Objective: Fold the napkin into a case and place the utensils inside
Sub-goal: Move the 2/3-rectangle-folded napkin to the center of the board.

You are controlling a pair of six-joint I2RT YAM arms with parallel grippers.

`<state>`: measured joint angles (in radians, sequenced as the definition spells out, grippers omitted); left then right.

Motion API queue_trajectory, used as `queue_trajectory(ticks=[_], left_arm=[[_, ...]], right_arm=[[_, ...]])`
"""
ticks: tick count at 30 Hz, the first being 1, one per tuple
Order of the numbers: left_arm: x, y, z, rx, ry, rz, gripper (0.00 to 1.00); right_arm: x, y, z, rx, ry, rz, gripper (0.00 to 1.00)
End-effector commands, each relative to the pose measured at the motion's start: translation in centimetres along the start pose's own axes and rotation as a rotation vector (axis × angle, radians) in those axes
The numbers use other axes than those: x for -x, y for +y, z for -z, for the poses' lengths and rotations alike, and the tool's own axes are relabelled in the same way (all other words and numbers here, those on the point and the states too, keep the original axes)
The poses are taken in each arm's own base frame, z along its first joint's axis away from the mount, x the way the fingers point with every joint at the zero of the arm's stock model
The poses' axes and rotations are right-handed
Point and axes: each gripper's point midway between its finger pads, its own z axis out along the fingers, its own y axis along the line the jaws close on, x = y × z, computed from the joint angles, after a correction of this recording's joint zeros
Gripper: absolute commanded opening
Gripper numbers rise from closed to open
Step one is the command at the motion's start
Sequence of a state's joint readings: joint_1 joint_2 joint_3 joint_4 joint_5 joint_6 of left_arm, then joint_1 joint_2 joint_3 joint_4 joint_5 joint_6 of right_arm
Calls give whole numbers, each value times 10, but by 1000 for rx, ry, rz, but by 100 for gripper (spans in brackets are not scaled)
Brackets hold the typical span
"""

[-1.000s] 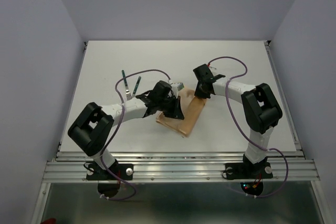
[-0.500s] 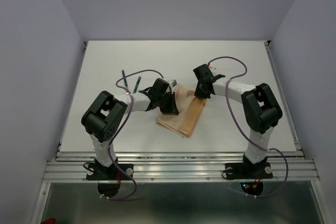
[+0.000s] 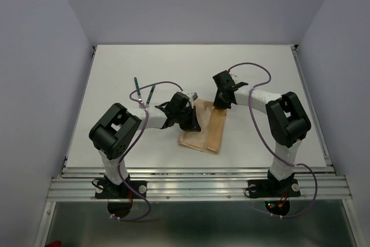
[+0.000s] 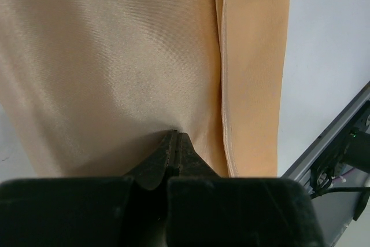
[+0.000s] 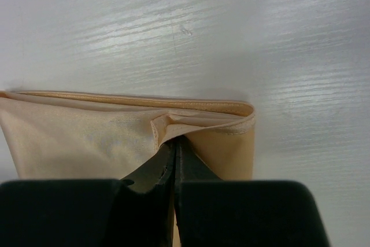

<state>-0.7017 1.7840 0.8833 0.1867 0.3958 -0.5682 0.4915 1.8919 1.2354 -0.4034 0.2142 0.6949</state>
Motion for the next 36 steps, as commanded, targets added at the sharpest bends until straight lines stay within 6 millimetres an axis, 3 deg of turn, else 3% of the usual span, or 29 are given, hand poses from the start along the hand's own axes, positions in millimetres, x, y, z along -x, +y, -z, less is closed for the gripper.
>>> queue_trajectory(ticks=[1, 6, 13, 16, 21, 25, 30, 32, 36], left_arm=[[-24, -1, 2, 4, 59, 13, 0], [-28, -14, 3, -39, 78, 7, 0], [15, -48, 30, -86, -8, -55, 0], [35, -53, 32, -89, -32, -61, 0], [61, -45, 21, -62, -68, -36, 0], [79, -33, 1, -42, -69, 8, 0], [75, -19, -20, -13, -39, 39, 0], [74, -15, -24, -1, -36, 46, 0], [65, -3, -34, 16, -13, 60, 0]], right_arm=[[-9, 21, 8, 87, 45, 21, 1], [-19, 29, 6, 110, 56, 23, 1], [-22, 23, 1, 86, 55, 24, 1], [-20, 24, 1, 86, 53, 26, 1], [-16, 25, 6, 92, 39, 26, 1], [-13, 30, 14, 112, 45, 23, 1], [-8, 31, 23, 120, 29, 23, 8], [-7, 33, 26, 134, 32, 24, 17], [-5, 37, 33, 152, 33, 21, 21]])
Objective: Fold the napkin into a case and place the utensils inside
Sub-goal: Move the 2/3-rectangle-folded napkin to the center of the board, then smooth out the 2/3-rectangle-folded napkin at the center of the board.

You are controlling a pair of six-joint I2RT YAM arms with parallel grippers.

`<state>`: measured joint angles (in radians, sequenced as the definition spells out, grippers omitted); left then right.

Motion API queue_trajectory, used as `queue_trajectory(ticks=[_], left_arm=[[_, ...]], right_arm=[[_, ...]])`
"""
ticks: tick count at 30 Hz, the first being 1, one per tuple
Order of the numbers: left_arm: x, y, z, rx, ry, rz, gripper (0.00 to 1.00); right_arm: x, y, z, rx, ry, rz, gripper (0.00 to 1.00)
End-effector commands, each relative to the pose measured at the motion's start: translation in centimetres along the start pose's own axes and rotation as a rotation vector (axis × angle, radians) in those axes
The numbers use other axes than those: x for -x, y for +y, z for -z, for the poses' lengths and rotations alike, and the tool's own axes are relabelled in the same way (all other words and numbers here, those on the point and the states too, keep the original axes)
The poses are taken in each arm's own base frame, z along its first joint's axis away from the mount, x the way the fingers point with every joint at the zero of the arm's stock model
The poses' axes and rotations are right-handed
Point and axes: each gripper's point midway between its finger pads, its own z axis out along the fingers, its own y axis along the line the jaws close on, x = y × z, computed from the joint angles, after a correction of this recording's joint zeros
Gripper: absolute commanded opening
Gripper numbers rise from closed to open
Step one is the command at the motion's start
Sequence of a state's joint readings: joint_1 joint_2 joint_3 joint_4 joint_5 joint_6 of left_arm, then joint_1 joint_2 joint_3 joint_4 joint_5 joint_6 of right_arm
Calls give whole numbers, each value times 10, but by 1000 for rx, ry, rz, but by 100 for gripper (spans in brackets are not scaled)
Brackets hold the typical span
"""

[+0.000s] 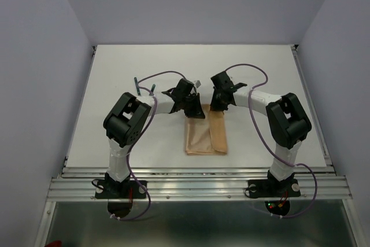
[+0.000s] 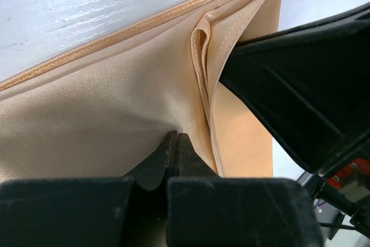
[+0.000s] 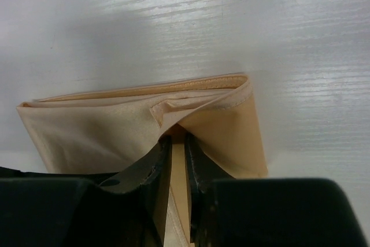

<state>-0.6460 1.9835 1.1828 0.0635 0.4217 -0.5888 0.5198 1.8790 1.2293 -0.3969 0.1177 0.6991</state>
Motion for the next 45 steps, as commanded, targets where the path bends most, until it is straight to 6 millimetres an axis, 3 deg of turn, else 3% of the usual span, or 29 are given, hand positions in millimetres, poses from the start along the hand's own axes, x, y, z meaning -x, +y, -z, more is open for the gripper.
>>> queue_trajectory(ticks=[1, 10, 16, 26, 34, 38, 41, 45], left_arm=[[4, 2, -6, 6, -7, -2, 0], [-1, 5, -6, 4, 1, 2, 0], [-3, 5, -7, -3, 6, 3, 0], [-4, 5, -7, -7, 9, 4, 0], [-3, 3, -6, -14, 7, -1, 0], [-5, 4, -7, -13, 11, 1, 0], [-7, 5, -8, -13, 14, 2, 0], [-8, 6, -8, -17, 19, 3, 0]], right_arm=[[11, 15, 25, 53, -32, 3, 21], [10, 17, 28, 55, -39, 0, 23], [5, 18, 21, 43, -30, 17, 34], [2, 14, 13, -10, -34, 43, 35], [-2, -5, 6, -133, -56, 75, 21], [0, -12, 5, -173, -72, 70, 7], [2, -9, 8, -163, -79, 66, 1], [9, 1, 17, -116, -97, 55, 1]])
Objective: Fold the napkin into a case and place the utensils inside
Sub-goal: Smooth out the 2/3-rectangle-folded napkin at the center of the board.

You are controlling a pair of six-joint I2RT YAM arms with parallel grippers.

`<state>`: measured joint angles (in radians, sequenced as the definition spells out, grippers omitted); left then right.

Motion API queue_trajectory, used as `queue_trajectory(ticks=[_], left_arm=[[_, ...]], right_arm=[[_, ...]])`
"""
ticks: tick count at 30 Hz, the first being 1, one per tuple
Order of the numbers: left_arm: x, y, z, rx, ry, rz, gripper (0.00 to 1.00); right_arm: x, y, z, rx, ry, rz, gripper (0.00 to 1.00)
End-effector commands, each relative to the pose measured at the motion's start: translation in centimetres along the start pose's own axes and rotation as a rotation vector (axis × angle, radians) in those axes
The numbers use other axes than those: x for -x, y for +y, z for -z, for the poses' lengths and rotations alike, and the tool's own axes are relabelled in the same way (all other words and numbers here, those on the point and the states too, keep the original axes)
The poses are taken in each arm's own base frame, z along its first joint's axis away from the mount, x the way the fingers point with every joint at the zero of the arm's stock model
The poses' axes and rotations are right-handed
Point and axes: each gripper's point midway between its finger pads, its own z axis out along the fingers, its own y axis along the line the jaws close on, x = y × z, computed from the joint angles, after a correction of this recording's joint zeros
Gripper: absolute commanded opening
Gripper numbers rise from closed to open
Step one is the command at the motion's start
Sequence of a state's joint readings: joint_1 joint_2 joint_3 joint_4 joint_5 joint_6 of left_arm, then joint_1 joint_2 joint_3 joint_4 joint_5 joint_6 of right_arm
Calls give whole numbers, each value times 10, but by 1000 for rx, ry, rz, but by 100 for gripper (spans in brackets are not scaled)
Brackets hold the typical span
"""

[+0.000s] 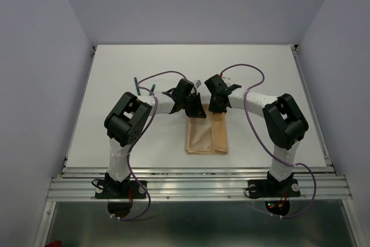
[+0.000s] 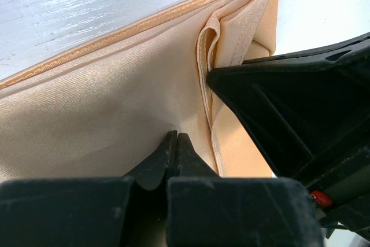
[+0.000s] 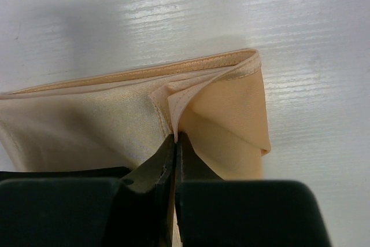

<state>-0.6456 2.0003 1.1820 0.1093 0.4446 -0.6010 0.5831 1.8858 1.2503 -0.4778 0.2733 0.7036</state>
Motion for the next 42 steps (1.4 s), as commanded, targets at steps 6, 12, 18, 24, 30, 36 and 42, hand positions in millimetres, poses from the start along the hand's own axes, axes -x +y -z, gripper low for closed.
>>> queue_trajectory(ticks=[6, 12, 18, 24, 30, 36, 42], left_arm=[[-11, 9, -4, 7, 28, -4, 0], [-12, 9, -4, 2, 34, -12, 0], [-13, 9, -4, -3, 37, -18, 0], [-13, 7, -3, -9, 35, -24, 0], [-8, -7, 11, -40, 19, -47, 0], [-5, -26, 42, -61, -17, -60, 0], [-17, -36, 61, -88, -27, -51, 0]], right_arm=[[23, 27, 21, 95, -60, -11, 1], [19, 34, 17, 105, -47, -11, 1], [21, 36, 13, 101, -51, -12, 1], [11, 30, 0, 66, -25, -9, 1], [2, 23, -9, 33, -9, -16, 1], [-2, 20, -14, 17, 1, -36, 1], [-4, 24, -17, 23, 11, -70, 1]])
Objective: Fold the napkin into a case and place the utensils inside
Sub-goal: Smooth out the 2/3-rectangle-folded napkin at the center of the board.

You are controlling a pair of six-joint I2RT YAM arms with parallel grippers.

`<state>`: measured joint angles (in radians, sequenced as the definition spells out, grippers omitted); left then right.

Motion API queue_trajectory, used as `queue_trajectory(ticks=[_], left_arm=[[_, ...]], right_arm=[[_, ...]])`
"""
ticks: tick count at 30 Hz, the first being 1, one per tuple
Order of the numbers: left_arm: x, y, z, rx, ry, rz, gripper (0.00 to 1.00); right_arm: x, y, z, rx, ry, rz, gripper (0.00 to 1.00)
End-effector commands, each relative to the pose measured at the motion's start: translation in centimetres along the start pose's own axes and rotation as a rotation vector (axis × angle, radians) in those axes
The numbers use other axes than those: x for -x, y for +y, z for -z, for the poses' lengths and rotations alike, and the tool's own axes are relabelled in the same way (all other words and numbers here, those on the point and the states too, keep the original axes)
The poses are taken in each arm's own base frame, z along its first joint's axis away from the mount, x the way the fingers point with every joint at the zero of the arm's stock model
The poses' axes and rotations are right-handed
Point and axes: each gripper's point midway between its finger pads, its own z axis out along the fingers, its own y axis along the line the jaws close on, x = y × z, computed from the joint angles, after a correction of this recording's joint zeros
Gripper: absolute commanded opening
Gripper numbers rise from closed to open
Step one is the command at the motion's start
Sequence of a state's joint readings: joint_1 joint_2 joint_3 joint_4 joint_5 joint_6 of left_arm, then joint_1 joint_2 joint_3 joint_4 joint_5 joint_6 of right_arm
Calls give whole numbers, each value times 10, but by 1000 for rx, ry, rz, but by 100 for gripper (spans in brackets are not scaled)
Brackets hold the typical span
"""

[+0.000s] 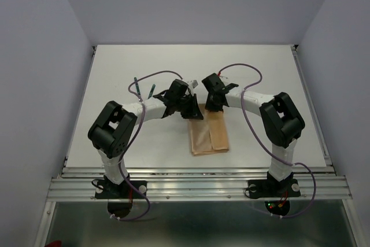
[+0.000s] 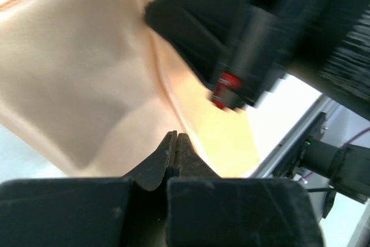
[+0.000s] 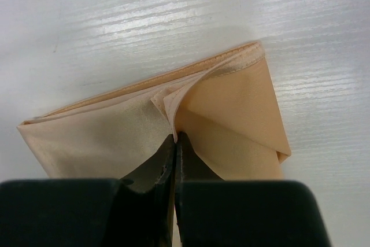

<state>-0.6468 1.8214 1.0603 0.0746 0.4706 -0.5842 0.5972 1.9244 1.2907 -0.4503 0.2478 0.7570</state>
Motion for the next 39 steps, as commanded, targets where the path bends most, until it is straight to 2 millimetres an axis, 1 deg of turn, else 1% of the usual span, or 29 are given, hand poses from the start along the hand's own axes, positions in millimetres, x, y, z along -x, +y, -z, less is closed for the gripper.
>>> queue_trajectory(ticks=[1, 2, 4, 5, 7, 8, 9, 10, 11, 14, 18, 21, 22, 23, 24, 25, 26, 28, 33, 35, 39], left_arm=[[-1, -26, 19, -65, -31, -17, 0], [-8, -30, 17, -81, -23, -22, 0], [-12, -40, 14, -113, -23, -19, 0], [-19, -46, 10, -126, -10, -28, 0], [-22, -53, 4, -152, -17, -31, 0], [-29, -56, 2, -162, -12, -15, 0], [-30, -56, 0, -165, -16, -8, 0], [-26, -61, 1, -190, -42, -15, 0], [-31, -59, -1, -183, -47, -4, 0], [-32, -59, -4, -195, -77, -1, 0], [-35, -57, -12, -189, -89, 20, 0], [-35, -58, -18, -188, -97, 23, 0], [-35, -59, -19, -190, -97, 24, 0], [-36, -60, -19, -190, -96, 22, 0], [-35, -59, -18, -189, -97, 23, 0], [-36, -59, -19, -190, -94, 24, 0], [-37, -60, -17, -193, -93, 20, 0], [-37, -60, -15, -197, -93, 16, 0], [-43, -57, -9, -191, -95, 8, 0], [-45, -53, -5, -179, -95, 5, 0], [-47, -51, 0, -165, -96, -18, 0]], right_arm=[[-8, 1, -12, -23, 14, -24, 1], [-8, 3, -13, -20, 15, -32, 1], [-7, 5, -13, -14, 11, -43, 1], [-6, 5, -13, -12, 9, -47, 1], [-5, 7, -13, -10, 9, -51, 1], [-5, 8, -12, -6, 12, -51, 1], [-5, 8, -12, -4, 13, -50, 1], [-5, 8, -12, -1, 14, -50, 1], [-6, 8, -12, 0, 17, -48, 1], [-5, 9, -9, 7, 17, -50, 1], [-5, 11, -6, 14, 15, -66, 1], [-7, 4, -6, -17, 13, -130, 1], [-7, 4, -3, -20, 9, -179, 1], [-11, -2, -2, -34, 6, -202, 1], [-10, -1, -2, -36, 3, -225, 1], [-17, -7, -3, -52, 13, -243, 1], [-17, -8, -3, -57, 10, -291, 1], [-24, -14, -4, -74, 19, -327, 1], [-36, -11, -3, -52, 53, -456, 1], [-36, -10, -2, -44, 54, -498, 1], [-29, -4, 2, -28, 44, -531, 1]])
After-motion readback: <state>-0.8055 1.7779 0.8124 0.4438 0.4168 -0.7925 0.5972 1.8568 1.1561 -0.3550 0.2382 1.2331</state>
